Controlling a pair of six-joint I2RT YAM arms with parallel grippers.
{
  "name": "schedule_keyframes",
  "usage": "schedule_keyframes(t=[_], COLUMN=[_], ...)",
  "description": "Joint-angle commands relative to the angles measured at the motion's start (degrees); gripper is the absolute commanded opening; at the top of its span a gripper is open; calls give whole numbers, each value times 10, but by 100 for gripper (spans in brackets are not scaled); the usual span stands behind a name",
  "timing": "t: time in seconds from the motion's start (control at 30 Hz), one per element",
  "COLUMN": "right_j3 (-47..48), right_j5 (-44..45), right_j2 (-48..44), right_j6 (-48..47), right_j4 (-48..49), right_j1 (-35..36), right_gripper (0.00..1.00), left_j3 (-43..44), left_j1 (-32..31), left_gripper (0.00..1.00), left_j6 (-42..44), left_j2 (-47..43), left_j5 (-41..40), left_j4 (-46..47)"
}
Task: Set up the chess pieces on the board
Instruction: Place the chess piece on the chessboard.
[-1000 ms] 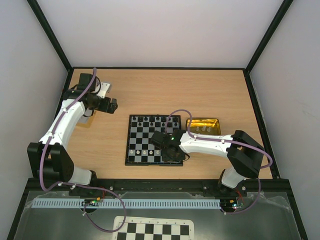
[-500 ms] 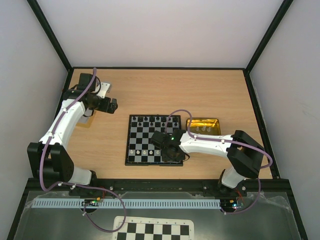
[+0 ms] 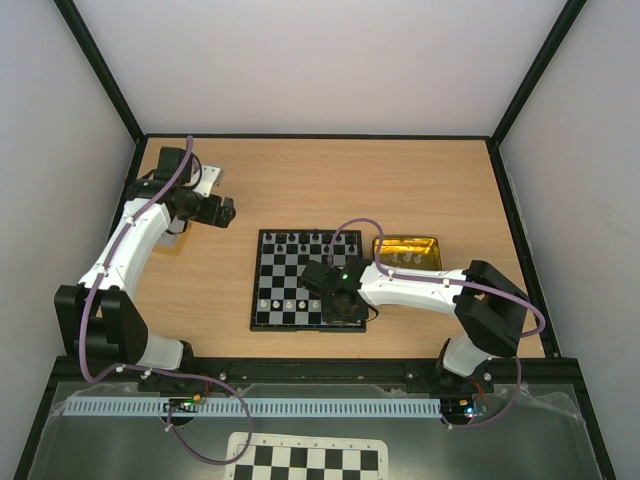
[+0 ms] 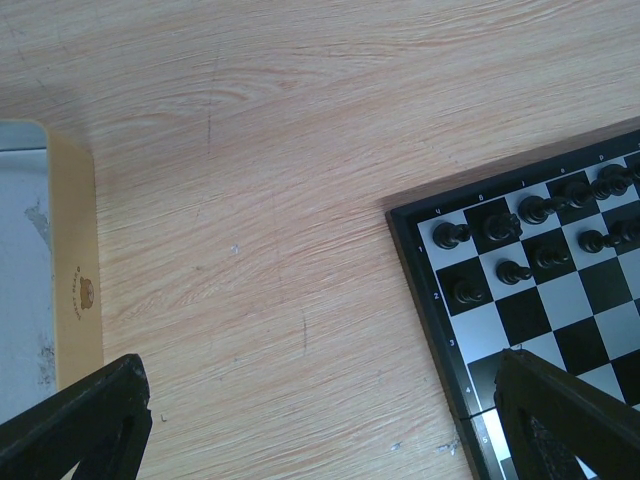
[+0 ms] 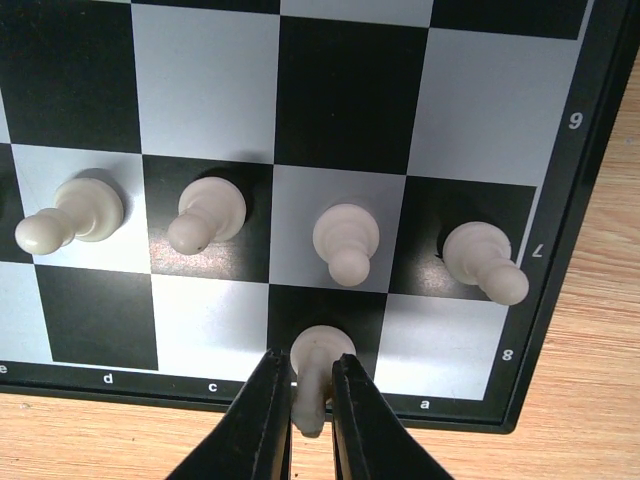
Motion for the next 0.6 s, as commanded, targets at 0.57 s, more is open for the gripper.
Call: schedule_keyframes(t=[0.57], right_j3=[7], right_j5=[20], right_j2=[-15], right_j6=[9], right_j4=[-23], right_j1=[3], right_gripper=[21], left_j3=[-6], left_j1=[3], left_gripper=[94], left_j6=[1], left_j2=[-13], left_j5=[13], left_j4=[0])
